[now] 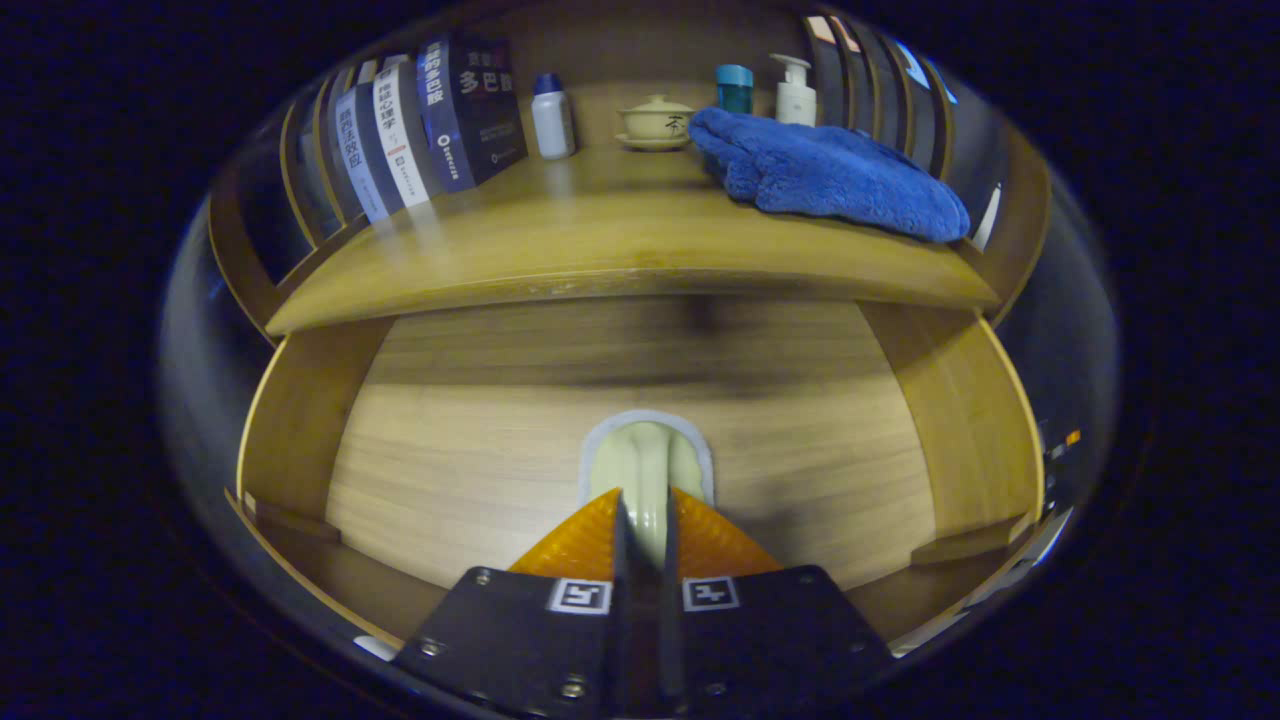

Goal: Pull open the drawer, take out the items inside it, and place them on the countertop above the cabinet.

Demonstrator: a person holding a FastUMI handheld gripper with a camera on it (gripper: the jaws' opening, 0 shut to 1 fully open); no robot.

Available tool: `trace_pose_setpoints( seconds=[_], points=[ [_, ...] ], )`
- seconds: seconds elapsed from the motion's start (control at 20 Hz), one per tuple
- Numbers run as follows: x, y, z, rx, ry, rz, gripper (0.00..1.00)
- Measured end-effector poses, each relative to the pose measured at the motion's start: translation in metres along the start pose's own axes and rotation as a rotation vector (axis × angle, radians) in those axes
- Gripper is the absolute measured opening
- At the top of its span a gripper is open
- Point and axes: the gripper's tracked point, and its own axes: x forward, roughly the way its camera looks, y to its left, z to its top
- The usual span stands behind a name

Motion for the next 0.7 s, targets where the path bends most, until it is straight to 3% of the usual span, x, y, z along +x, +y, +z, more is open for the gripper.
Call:
trace_pose_setpoints(
  seconds=[0.1,0.4,0.7],
  points=[
    [-0.012,-0.009,0.016,-0.01,-0.064,-0.028,0.12],
    [-0.071,0.021,0.045,0.032,-0.203,0.1,0.11],
    [-0.143,0.044,0.116,0.011,-0.49,0.139,0.11]
  ],
)
